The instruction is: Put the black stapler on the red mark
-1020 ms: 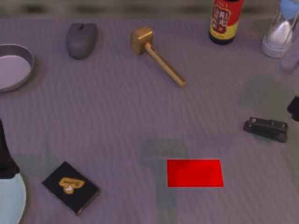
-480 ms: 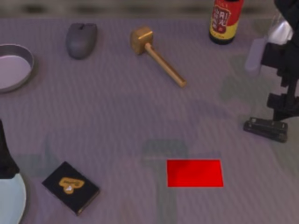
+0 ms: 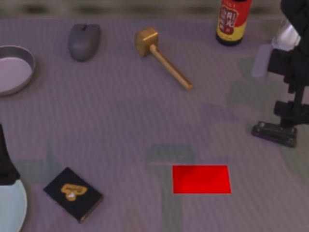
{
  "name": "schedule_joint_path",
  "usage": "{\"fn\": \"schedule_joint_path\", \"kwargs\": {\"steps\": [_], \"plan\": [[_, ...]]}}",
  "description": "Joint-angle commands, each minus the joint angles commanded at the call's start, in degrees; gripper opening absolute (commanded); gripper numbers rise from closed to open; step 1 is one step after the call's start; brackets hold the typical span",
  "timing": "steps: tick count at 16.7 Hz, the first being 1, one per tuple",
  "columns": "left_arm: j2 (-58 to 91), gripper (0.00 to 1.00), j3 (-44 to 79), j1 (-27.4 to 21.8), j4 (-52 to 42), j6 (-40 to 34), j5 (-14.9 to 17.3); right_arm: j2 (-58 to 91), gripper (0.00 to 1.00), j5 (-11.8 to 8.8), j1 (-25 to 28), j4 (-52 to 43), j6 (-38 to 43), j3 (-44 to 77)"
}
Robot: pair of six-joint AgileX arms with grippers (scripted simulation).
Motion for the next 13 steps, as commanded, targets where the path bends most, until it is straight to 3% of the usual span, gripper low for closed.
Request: {"fn": "schedule_joint_path", "kwargs": {"steps": [7, 12, 13], "plan": [[0.0, 1.0, 0.0, 0.0, 0.0, 0.0, 0.0, 5.2, 1.0, 0.0, 0.3, 16.8, 0.3, -11.1], [0.0, 1.0, 0.0, 0.0, 0.0, 0.0, 0.0, 5.8, 1.0, 0.0, 0.3, 18.2, 0.3, -12.2], [0.0, 1.0, 0.0, 0.0, 0.0, 0.0, 0.0, 5.8, 0.92, 0.0, 0.3, 18.2, 0.3, -12.2]]}}
